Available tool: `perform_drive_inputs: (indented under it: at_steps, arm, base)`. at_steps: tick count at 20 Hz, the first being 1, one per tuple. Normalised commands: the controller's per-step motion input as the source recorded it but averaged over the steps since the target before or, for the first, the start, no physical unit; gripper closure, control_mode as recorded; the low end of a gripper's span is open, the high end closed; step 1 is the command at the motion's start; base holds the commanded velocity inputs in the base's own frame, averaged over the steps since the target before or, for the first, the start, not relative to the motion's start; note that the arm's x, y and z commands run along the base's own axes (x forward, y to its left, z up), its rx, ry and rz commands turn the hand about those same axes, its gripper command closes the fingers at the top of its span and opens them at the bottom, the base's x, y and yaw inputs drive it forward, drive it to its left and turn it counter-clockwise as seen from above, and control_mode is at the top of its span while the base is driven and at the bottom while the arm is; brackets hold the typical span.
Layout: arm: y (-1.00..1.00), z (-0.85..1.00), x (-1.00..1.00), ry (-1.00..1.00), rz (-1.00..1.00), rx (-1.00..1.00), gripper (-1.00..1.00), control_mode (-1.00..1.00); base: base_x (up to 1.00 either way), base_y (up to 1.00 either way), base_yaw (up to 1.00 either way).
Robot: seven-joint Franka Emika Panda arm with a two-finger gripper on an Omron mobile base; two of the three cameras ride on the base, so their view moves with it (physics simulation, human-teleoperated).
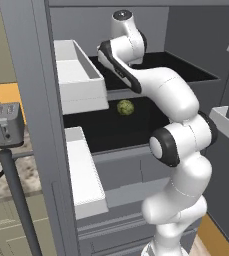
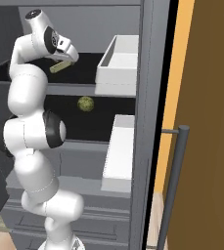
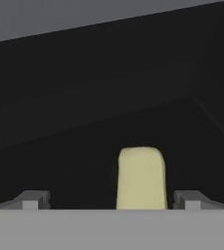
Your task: Retrieve the butter from the fridge and place it on a plate on the dining table. Then retrieve the butter knife by the fridge and place it near the plate.
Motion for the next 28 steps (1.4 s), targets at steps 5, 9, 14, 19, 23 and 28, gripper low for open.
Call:
perform_drive_inputs:
  at_steps: [5, 9, 14, 19, 23, 28]
  arm:
    - [-0.12, -0.29, 0.00, 0.00, 0.00, -0.05, -1.00, -1.00]
    - [-0.06, -0.29, 0.00, 0.00, 0.00, -0.04, -1.00, -1.00]
    - [0.00, 0.00, 0.00, 0.00, 0.00, 0.00, -1.00, -1.00]
    - [0.00, -0.01, 0.00, 0.00, 0.00, 0.00, 1.00, -1.00]
    - [0.00, -0.03, 0.00, 0.00, 0.00, 0.00, 1.00, -1.00]
    - [0.02, -0.07, 0.00, 0.00, 0.00, 0.00, 1.00, -1.00]
  base:
    - [0.00, 0.00, 0.00]
    - [0.00, 0.00, 0.00]
    - [0.00, 0.00, 0.00]
    - [0.00, 0.00, 0.00]
    - [0.00, 0.00, 0.00]
    - [0.00, 0.00, 0.00]
